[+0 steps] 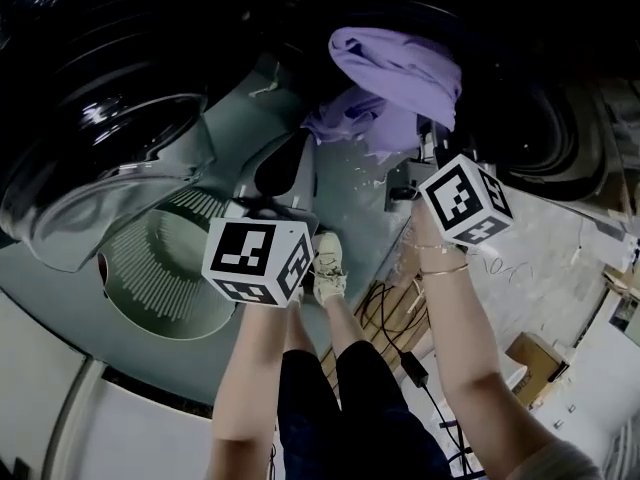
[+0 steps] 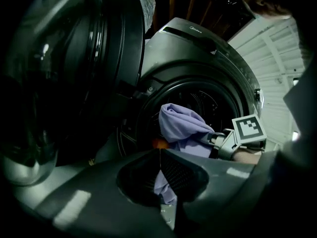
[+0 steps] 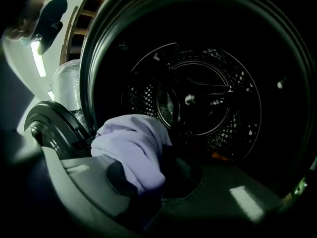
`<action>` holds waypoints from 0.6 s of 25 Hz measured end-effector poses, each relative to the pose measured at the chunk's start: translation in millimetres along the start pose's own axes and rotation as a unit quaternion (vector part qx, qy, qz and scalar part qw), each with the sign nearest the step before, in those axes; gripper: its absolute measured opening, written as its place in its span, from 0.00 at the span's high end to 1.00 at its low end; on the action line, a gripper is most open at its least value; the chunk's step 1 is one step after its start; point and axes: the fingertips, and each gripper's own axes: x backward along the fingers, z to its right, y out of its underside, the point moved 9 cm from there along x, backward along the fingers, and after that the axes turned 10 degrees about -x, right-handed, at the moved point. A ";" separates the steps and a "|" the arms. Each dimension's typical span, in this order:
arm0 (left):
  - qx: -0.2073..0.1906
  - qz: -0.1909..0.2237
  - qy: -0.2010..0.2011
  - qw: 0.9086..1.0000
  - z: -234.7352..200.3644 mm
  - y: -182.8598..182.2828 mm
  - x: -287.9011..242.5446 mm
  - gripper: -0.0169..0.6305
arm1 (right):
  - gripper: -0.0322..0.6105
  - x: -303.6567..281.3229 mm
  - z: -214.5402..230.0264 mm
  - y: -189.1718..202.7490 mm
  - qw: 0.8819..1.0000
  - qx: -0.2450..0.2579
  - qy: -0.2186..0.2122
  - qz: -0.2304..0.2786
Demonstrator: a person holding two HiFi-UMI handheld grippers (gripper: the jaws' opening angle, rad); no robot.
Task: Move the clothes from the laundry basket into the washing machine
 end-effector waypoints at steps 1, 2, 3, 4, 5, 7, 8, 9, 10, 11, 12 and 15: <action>0.001 0.000 0.002 1.000 0.6 4.3 -3.3 0.96 | 0.84 -4.3 3.5 -2.0 1.000 -0.001 0.002 0.005; 0.001 -0.001 0.004 1.000 1.2 7.9 -6.3 0.96 | 0.84 -8.4 7.2 -5.1 1.000 -0.002 0.004 0.012; 0.002 -0.002 0.006 1.000 1.8 10.3 -8.9 0.96 | 0.84 -12.6 10.7 -9.3 1.000 -0.004 0.008 0.022; 0.002 -0.002 0.007 1.000 2.2 11.7 -10.8 0.96 | 0.84 -17.1 14.0 -14.3 0.999 -0.008 0.013 0.032; 0.002 -0.002 0.008 1.000 2.8 12.3 -12.1 0.96 | 0.84 -21.9 17.0 -19.7 0.999 -0.013 0.020 0.043; 0.000 0.001 0.013 1.000 4.9 13.0 -13.8 0.96 | 0.84 -31.7 20.2 -31.6 0.997 -0.017 0.031 0.065; -0.001 0.002 0.017 1.000 6.0 13.4 -14.7 0.96 | 0.84 -36.4 19.9 -38.2 0.996 -0.015 0.034 0.077; -0.002 0.002 0.021 1.000 6.8 13.9 -15.8 0.96 | 0.84 -40.6 18.5 -45.0 0.995 -0.011 0.035 0.089; -0.003 0.002 0.024 1.000 7.0 14.2 -16.8 0.96 | 0.84 -44.0 16.2 -51.6 0.994 -0.006 0.034 0.101; -0.003 0.002 0.026 1.000 6.8 14.1 -18.1 0.96 | 0.84 -47.0 13.6 -58.1 0.993 0.000 0.032 0.113; -0.003 0.003 0.028 1.000 6.4 13.4 -19.4 0.96 | 0.84 -49.9 11.1 -63.8 0.992 0.005 0.027 0.123; -0.007 0.008 0.034 0.999 5.8 8.9 -23.3 0.96 | 0.84 -61.6 9.5 -71.0 0.992 0.019 0.011 0.124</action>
